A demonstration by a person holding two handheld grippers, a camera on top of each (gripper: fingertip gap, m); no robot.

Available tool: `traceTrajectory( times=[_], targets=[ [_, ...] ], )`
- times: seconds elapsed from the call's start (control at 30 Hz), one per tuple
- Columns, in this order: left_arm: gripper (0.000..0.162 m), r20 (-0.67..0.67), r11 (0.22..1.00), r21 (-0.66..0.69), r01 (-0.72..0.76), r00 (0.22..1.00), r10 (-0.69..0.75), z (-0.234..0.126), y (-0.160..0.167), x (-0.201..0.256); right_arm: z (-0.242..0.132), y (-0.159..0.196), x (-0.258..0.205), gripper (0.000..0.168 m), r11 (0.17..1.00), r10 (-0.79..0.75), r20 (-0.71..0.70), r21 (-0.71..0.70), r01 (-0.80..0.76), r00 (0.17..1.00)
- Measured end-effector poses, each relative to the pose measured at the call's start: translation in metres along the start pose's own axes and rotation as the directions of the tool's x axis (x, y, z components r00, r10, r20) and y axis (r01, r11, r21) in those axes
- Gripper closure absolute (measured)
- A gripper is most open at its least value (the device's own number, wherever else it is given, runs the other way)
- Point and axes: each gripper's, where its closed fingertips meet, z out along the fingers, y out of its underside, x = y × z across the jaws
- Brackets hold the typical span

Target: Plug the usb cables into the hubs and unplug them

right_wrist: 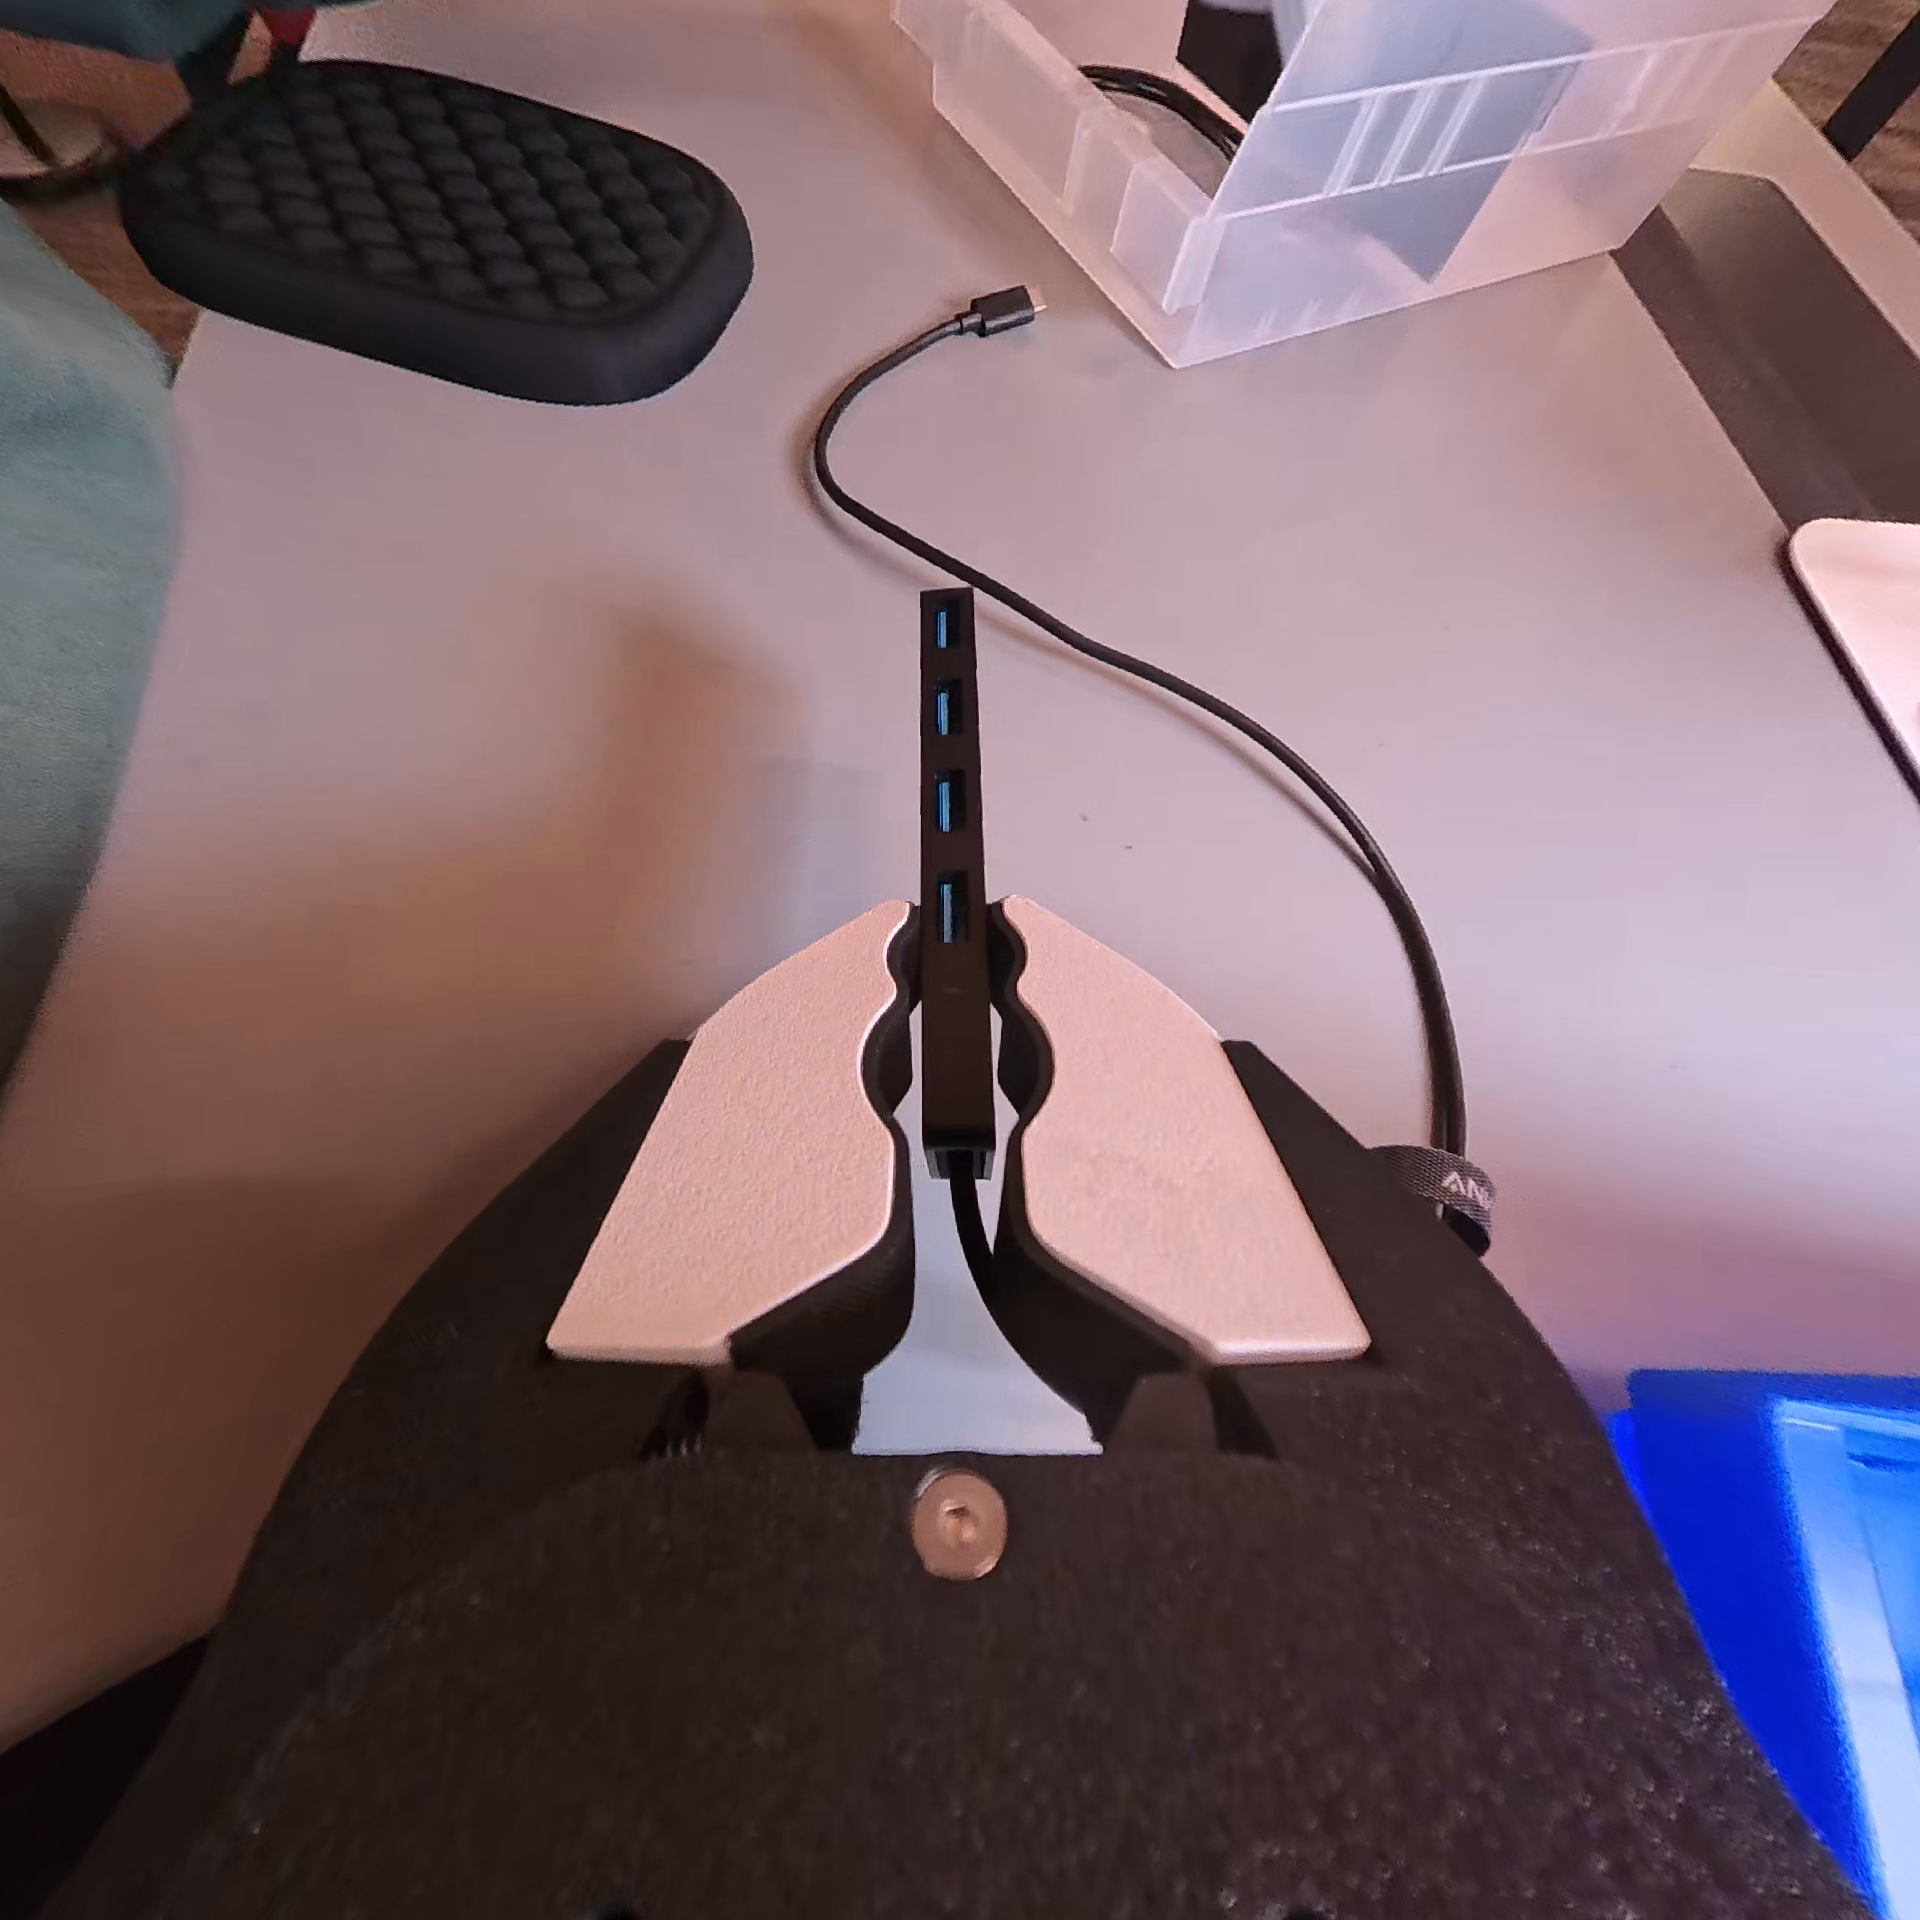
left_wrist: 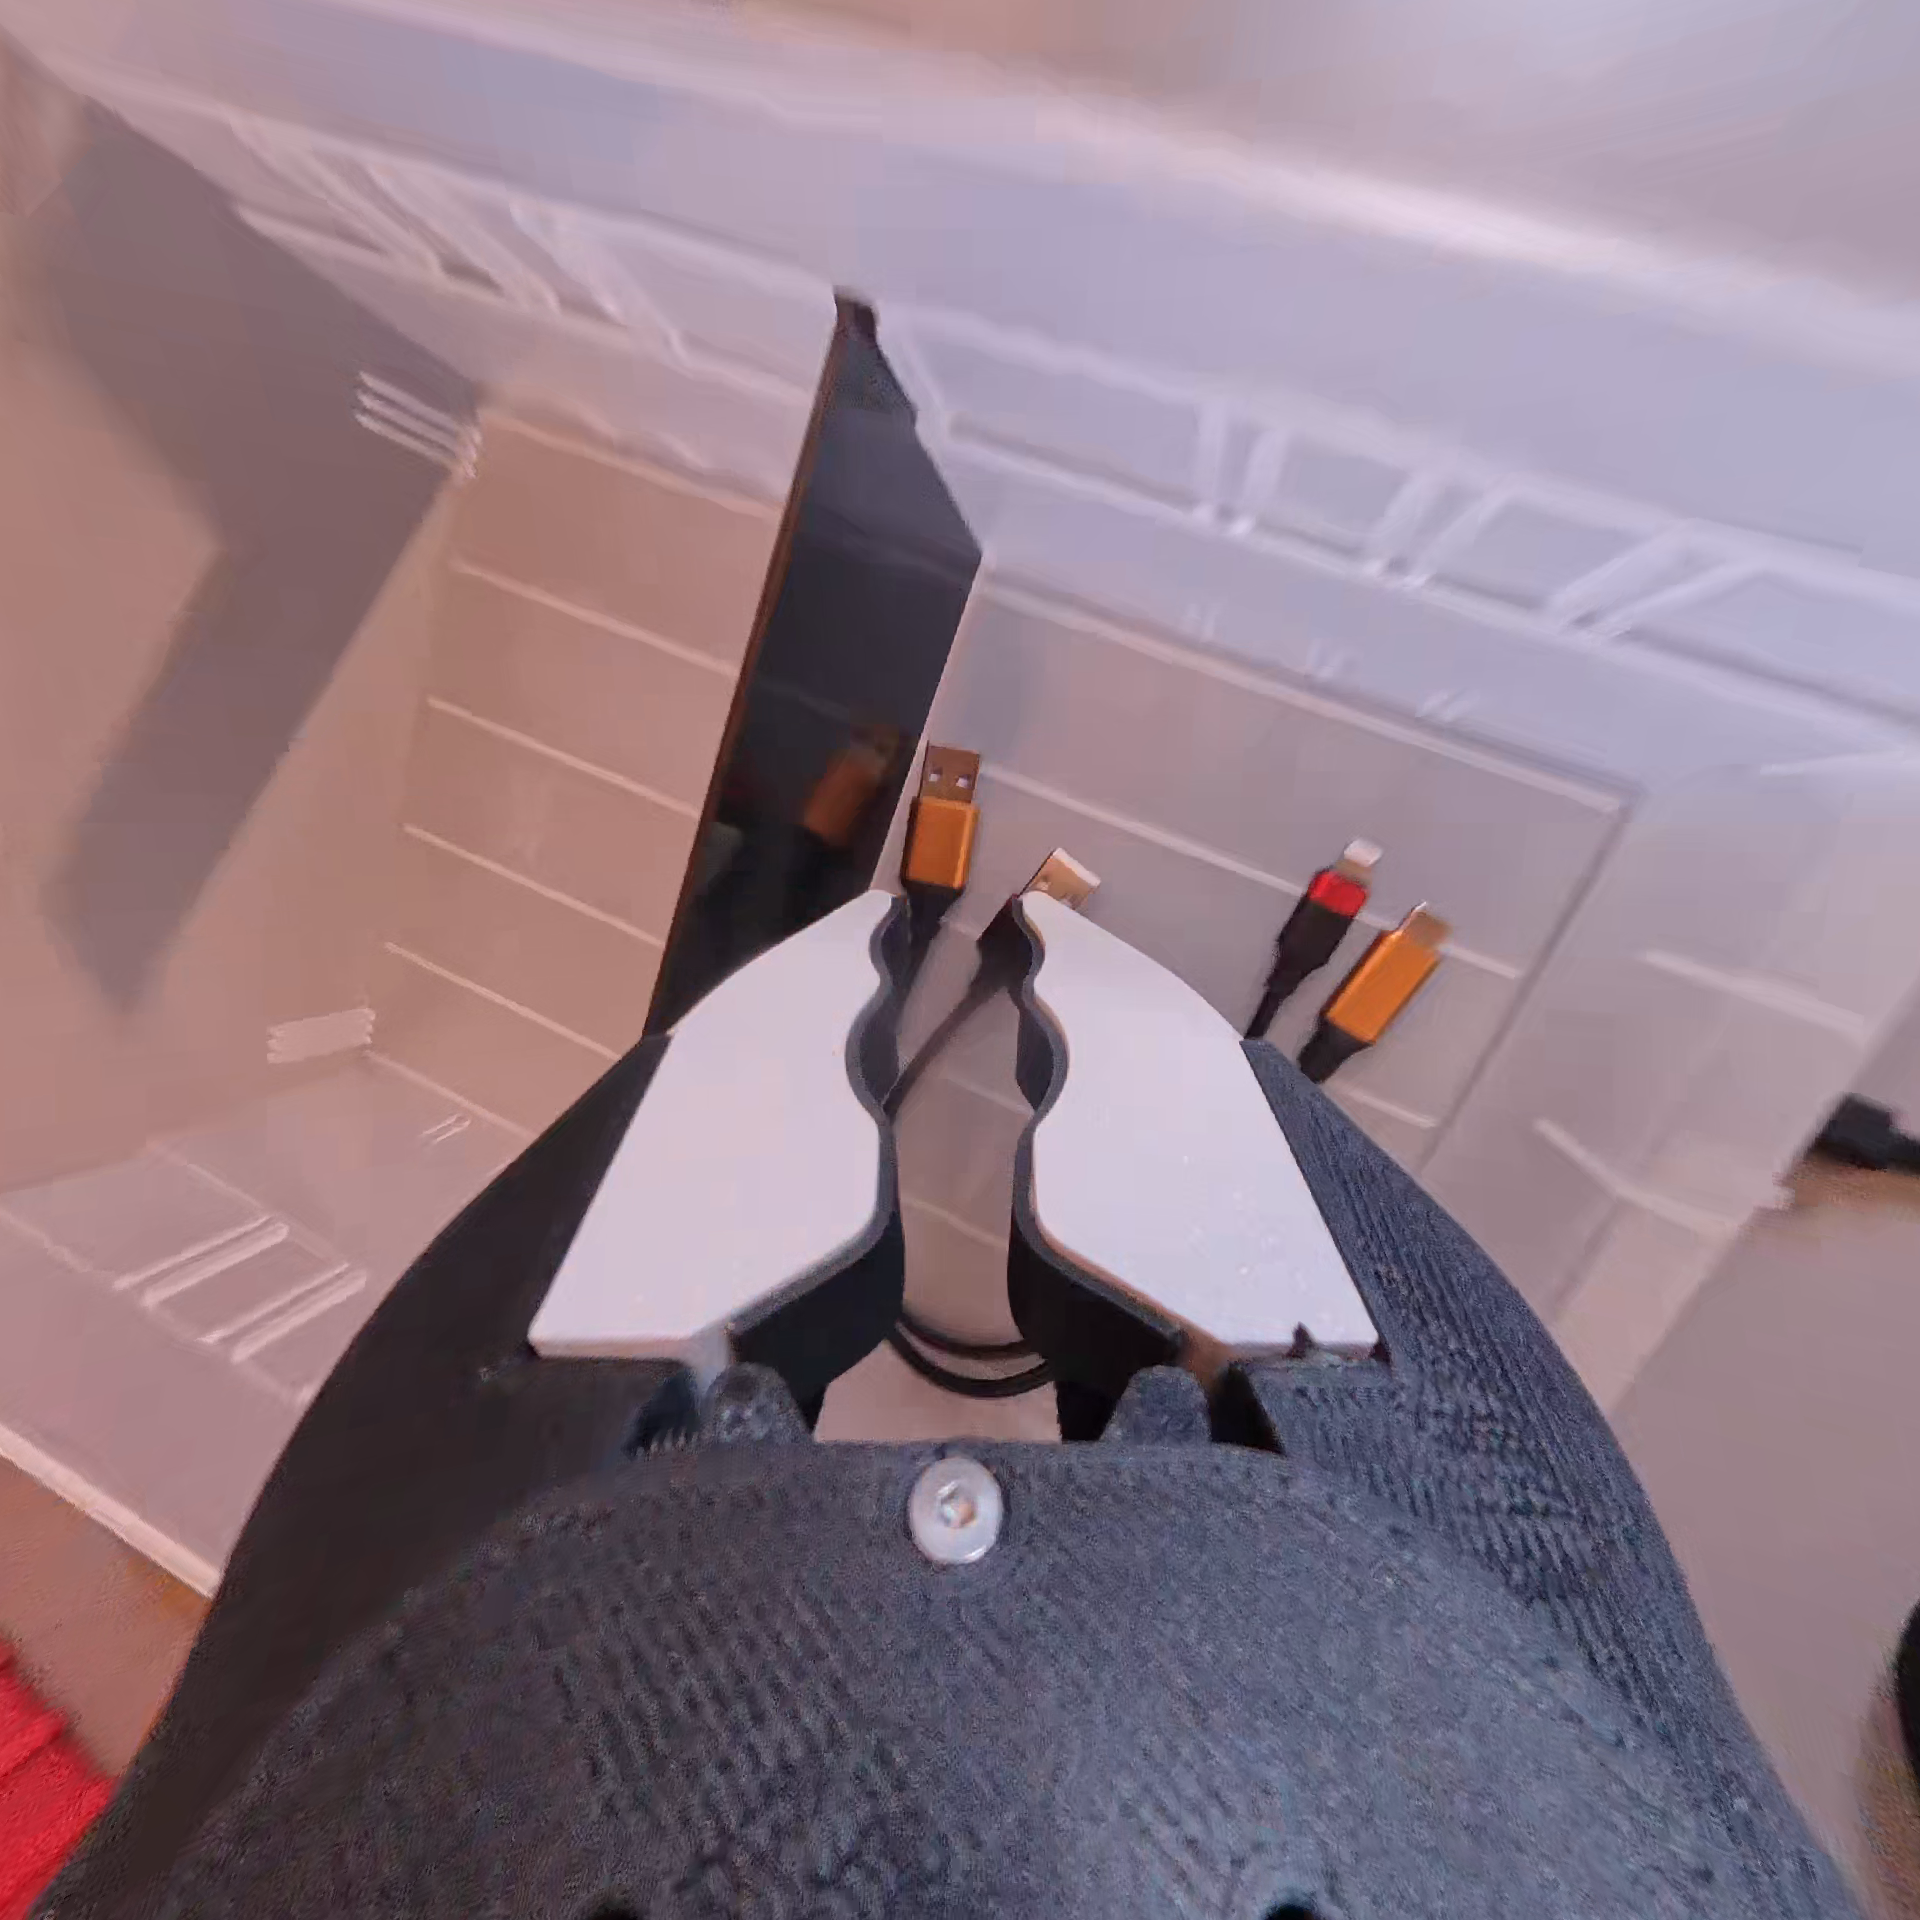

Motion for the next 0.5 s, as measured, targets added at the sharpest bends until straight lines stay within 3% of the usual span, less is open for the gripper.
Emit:
traceTrajectory(
  times=[0.03, 0.3, 0.43, 0.5],
  targets=[
    [0.143, 0.000, 0.999, -0.041, -0.015, 1.000, 0.015, 0.004, 0.004, -0.003, -0.001, 0.001, 0.000, 0.157, 1.000, 0.002, -0.001, 0.004, -0.002, 1.000],
    [0.150, -0.037, 0.993, -0.118, -0.007, 0.999, 0.002, 0.025, 0.014, -0.001, -0.007, 0.002, -0.002, 0.157, 0.999, 0.026, 0.009, 0.037, -0.026, 1.000],
    [0.145, -0.035, 0.995, -0.102, 0.009, 0.999, -0.012, 0.028, 0.014, -0.002, -0.006, 0.002, -0.004, 0.157, 0.999, 0.027, 0.019, 0.041, -0.028, 0.999],
    [0.151, -0.003, 0.995, -0.099, 0.003, 1.000, -0.004, 0.029, 0.013, -0.006, -0.006, 0.001, -0.004, 0.157, 0.999, 0.027, 0.022, 0.042, -0.027, 0.999]
  ],
)
